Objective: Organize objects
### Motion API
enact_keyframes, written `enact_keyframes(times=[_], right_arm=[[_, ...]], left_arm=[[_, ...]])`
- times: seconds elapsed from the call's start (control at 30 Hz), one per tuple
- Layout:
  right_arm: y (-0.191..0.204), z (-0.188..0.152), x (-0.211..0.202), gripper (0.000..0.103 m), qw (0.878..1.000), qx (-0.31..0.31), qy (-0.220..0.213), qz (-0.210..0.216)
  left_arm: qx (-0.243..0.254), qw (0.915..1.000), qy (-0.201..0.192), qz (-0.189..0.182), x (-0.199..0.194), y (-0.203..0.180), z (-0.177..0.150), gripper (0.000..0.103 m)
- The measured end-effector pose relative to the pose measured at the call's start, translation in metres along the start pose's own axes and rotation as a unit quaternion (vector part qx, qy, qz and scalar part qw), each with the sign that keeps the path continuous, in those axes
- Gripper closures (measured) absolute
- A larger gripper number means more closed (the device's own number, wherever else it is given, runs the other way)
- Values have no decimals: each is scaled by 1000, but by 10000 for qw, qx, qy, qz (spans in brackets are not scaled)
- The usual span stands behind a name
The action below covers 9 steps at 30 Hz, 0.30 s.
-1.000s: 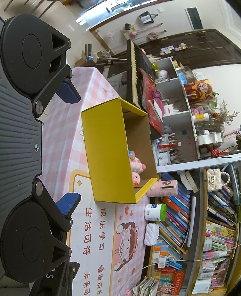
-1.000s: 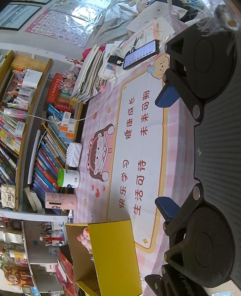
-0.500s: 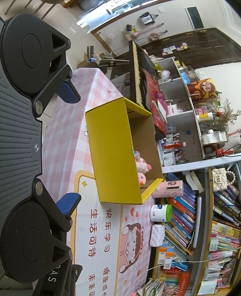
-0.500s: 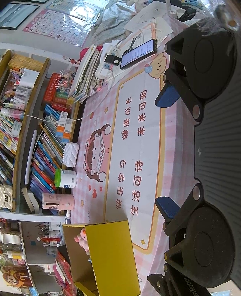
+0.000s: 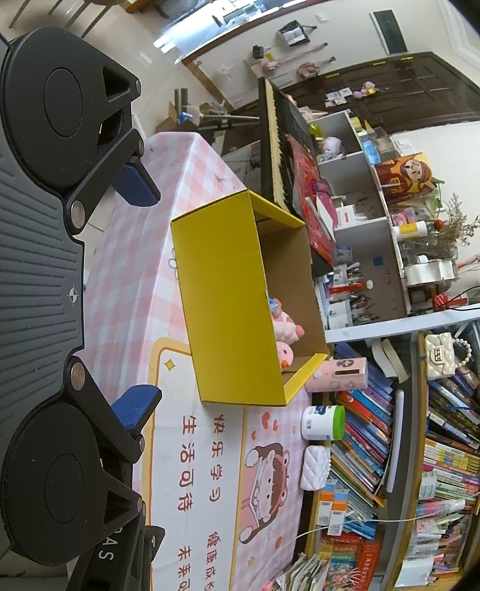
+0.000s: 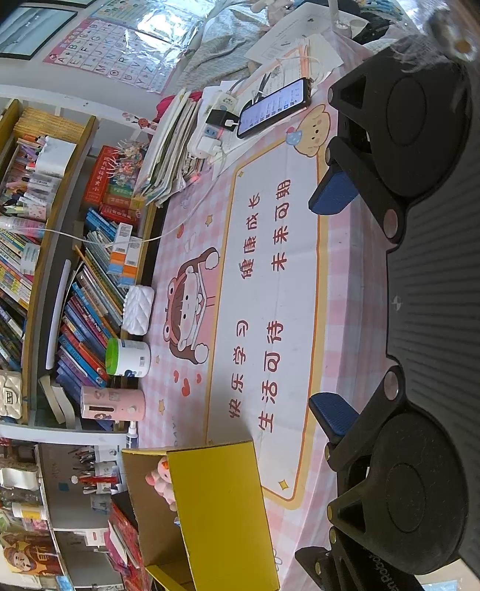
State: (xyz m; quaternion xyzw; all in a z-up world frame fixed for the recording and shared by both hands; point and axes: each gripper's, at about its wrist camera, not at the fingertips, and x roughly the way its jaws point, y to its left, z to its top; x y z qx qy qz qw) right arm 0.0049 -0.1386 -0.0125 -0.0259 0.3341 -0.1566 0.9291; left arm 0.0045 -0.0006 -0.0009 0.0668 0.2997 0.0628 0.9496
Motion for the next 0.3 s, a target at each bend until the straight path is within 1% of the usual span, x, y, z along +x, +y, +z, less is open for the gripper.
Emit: enact_keyframes(times=[0.3], right_arm=[[3, 0, 1, 0, 10000, -16, 10, -5]], left_arm=[[-52, 10000, -15, -42, 2, 2, 2, 0]])
